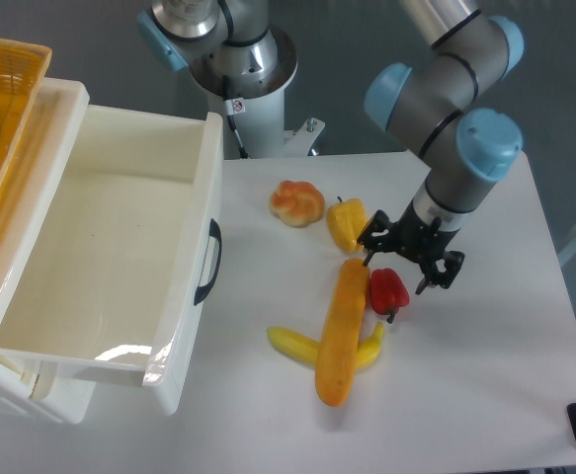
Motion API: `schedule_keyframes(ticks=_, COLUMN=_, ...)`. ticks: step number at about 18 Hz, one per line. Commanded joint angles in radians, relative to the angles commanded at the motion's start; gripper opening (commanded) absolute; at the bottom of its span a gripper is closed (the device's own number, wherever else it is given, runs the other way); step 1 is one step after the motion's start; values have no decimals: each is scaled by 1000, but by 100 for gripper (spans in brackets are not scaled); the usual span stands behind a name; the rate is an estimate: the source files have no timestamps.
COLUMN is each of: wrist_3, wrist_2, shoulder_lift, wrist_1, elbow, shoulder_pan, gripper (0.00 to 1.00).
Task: Pick up the long bread
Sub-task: 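Lower the gripper onto the bread loaf's end near the red pepper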
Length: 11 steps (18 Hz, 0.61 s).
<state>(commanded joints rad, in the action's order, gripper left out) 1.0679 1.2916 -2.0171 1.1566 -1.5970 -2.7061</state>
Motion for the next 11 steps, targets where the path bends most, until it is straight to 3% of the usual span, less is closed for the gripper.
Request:
schedule_keyframes(ticks=6, wrist_3=-176, wrist_2=11, shoulder_lift=-63, wrist_1=-69, elbow=28, shoulder_pan=48, gripper=100)
schedule_keyframes(ticks=11, wrist_3=-216, wrist_2=15, shoulder_lift=-88, wrist_1=-69, elbow=23, shoulder_pan=83, gripper=100)
